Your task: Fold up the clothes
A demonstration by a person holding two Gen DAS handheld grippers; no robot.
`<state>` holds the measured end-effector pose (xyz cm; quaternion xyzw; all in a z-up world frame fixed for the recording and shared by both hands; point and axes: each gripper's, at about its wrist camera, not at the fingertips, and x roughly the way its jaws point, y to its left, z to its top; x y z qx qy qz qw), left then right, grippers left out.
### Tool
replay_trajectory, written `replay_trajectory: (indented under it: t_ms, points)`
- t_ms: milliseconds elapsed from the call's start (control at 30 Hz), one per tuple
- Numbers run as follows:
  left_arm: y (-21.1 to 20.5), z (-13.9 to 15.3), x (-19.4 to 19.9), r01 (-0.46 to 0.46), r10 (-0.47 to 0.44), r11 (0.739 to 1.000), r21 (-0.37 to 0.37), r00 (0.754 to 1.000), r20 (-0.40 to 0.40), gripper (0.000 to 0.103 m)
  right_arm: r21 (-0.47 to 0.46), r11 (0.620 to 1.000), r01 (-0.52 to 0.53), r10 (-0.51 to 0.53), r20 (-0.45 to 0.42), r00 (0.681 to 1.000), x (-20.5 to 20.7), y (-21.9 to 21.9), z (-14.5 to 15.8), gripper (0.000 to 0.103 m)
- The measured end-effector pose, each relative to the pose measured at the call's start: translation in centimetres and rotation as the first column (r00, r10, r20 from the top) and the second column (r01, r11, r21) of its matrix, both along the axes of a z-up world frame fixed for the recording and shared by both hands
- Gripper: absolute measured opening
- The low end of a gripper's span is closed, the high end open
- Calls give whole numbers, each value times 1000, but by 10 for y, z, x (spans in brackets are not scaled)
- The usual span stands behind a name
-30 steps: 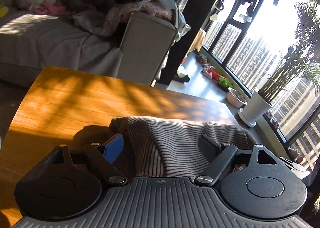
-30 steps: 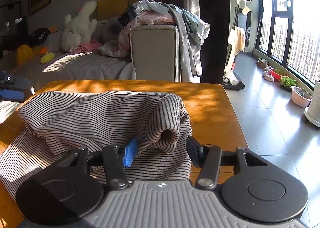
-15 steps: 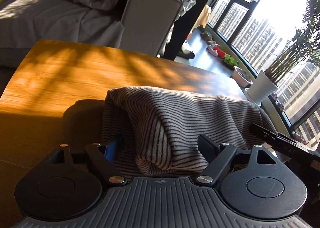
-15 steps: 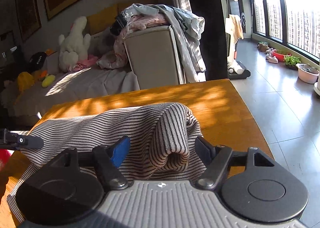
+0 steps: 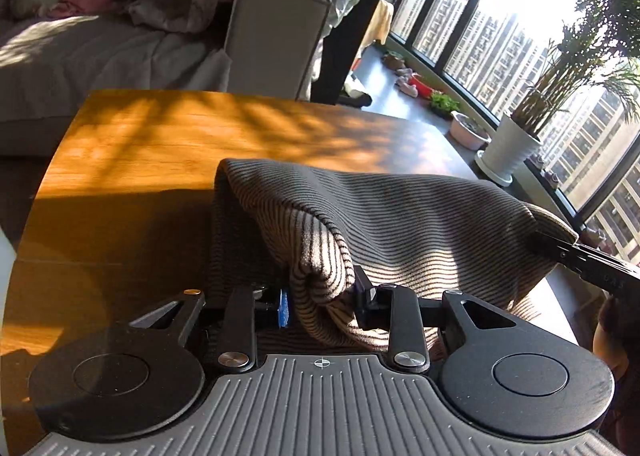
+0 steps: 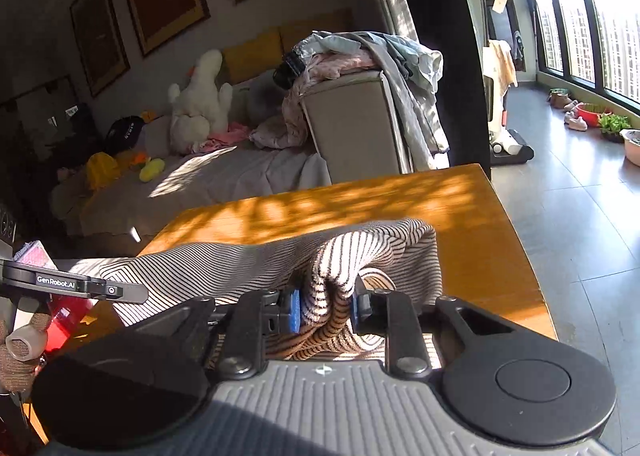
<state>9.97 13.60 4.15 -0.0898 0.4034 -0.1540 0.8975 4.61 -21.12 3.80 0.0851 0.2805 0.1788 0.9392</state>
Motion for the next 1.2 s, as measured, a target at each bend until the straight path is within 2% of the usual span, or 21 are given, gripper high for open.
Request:
replay_trajectory:
  t_ms: [100, 133, 200, 267, 300, 333, 433, 533, 633, 700, 867, 900, 1067, 1133, 1200]
  points:
    - [-7, -16, -5, -14, 14, 997, 75, 1000, -1, 47, -67, 997, 46, -50, -67, 996, 0, -2, -32, 23]
    - [-8, -18, -6, -20, 20, 995, 94, 1000, 4, 53, -74, 996, 48, -53, -66, 996, 0, -3, -37, 27]
    - [-13, -15, -8, -31, 28, 993, 113, 999, 25, 53, -88, 995, 51, -57, -65, 996, 2, -5, -45, 35]
    - [-17, -11, -10, -42, 36, 991, 131, 998, 46, 57, -97, 994, 53, -60, -66, 996, 3, -7, -39, 40]
    - [-20, -7, -13, -40, 31, 989, 143, 997, 65, 58, -111, 992, 61, -68, -52, 996, 2, -7, -35, 50]
    - [-22, -5, -16, -37, 26, 988, 148, 997, 76, 61, -124, 990, 69, -73, -30, 997, 1, -8, -29, 54]
    - [-30, 3, -22, -20, 3, 987, 157, 994, 106, 66, -109, 990, 92, -89, 38, 995, 0, -14, -11, 56]
    - [-34, 10, -26, -6, -11, 990, 140, 993, 121, 66, -58, 995, 82, -78, 78, 994, 2, -16, 4, 57]
    - [-37, 17, -30, 3, -16, 995, 95, 991, 133, 66, -69, 997, 32, -26, 85, 996, 6, -4, 3, 57]
    - [-36, 18, -32, 16, -24, 998, 55, 989, 147, 66, -105, 994, 4, 3, 70, 998, 10, 7, -7, 57]
    - [-42, 26, -42, 38, -47, 998, 49, 980, 194, 66, -220, 975, -30, 34, 12, 999, 19, 28, -41, 59]
    - [-42, 29, -43, 40, -48, 998, 42, 978, 202, 66, -236, 971, -32, 40, 27, 999, 18, 29, -45, 61]
    - [-47, 40, -51, 54, -53, 999, 4, 961, 273, 70, -261, 965, -29, 37, 26, 999, 16, 30, -45, 61]
    - [-52, 40, -51, 97, -91, 995, -7, 959, 270, 73, -275, 961, -22, 32, 29, 999, 12, 29, -46, 61]
    - [-60, 29, -45, 159, -148, 987, -35, 967, 207, 77, -279, 960, -12, 21, 27, 999, 8, 26, -46, 61]
